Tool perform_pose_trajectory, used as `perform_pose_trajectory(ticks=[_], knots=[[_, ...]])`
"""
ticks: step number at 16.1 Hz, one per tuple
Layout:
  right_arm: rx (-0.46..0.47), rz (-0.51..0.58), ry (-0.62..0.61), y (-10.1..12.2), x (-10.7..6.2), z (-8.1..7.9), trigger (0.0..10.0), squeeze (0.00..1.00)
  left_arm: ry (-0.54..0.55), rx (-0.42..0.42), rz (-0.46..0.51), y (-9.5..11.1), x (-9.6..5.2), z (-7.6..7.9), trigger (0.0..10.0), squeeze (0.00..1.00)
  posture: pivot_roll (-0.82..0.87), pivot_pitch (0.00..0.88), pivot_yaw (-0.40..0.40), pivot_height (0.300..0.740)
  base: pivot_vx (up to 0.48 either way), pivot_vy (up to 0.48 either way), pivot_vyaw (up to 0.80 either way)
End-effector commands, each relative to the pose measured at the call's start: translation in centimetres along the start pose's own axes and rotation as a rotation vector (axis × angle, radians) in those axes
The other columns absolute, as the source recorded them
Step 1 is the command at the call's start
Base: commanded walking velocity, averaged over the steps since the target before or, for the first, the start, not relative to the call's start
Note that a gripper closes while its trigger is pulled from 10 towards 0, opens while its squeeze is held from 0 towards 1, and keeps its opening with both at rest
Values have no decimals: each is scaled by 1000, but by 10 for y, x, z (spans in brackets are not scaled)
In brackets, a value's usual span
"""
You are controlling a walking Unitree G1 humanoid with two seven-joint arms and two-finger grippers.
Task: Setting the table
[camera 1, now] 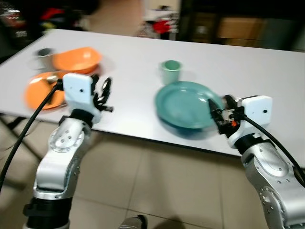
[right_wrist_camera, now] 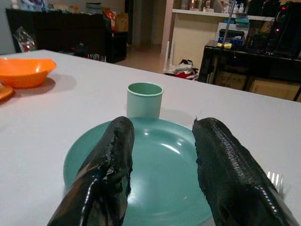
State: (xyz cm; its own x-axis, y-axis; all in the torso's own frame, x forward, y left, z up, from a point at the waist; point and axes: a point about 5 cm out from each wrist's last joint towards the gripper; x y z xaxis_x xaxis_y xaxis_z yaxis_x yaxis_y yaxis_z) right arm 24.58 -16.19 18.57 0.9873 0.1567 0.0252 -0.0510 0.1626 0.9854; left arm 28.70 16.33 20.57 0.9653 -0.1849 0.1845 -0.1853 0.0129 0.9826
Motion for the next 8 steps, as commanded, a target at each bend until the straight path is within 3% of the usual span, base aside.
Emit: perform_pose_trajectory(ticks=[1, 3, 5, 8], knots=[[-22, 9, -40, -3, 1, 2, 10000, 0, -15, -29, 0, 1, 1, 3, 10000, 0, 31, 0, 44, 740, 0, 0, 800], [-15, -9, -56, -10, 0, 2, 10000, 0, 39, 15, -75, -11, -6, -5, 10000, 0, 24, 0, 52, 740, 0, 0, 800], [14, -40, -16, -16, -2, -4, 10000, 0, 55, -12, -142, -28, -14, -6, 10000, 0, 24, 0, 56, 740, 0, 0, 800], [24, -51, 45, -20, -1, -14, 10000, 0, 53, -28, -145, -30, -14, 0, 10000, 0, 23, 0, 60, 740, 0, 0, 800]])
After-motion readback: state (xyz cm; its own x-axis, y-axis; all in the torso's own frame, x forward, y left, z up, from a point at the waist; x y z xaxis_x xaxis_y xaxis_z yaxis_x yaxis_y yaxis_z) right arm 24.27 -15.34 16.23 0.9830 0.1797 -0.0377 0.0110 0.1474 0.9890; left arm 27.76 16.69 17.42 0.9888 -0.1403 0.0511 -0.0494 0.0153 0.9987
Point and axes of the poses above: a point about 5 cm out from each wrist's last joint towards the gripper, its own x axis pointing out of the wrist towards the gripper, its own y axis along the axis of the wrist's last joint, z = x × y, and after that the axes turned 4 degrees about -x, right-handed
